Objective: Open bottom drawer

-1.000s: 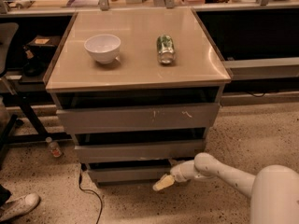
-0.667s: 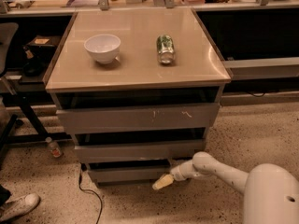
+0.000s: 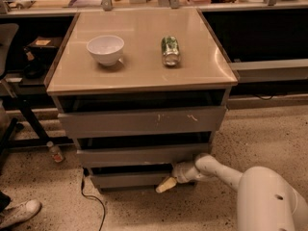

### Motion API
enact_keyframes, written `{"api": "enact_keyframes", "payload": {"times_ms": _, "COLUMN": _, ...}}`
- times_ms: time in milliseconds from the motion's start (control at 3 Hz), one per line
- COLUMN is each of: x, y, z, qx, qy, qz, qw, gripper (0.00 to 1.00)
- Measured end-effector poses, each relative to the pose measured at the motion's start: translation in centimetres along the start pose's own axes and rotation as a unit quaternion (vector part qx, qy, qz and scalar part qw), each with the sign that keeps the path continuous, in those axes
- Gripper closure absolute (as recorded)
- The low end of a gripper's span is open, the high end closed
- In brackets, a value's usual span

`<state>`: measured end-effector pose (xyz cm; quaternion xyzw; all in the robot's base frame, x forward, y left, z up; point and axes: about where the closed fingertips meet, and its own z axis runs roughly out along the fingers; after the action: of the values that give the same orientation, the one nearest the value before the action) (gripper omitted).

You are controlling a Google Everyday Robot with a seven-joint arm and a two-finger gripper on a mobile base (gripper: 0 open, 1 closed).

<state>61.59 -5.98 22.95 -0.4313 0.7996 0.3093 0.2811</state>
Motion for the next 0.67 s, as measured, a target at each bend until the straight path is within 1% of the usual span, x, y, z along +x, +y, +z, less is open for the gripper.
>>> {"api": "enact_keyframes", "payload": {"times_ms": 333, "x": 1.2, "y": 0.7, "z": 1.4, "qx": -0.012, "qy": 0.022, "qz": 0.006, "qw": 0.9997, "gripper": 0.0}}
{"api": "enact_keyframes", "payload": {"times_ms": 667, "x": 2.5, "y": 1.9, "z": 1.9, "qx": -0.022, "qy": 0.046, "qz": 0.015, "qw": 0.9986, "gripper": 0.0}}
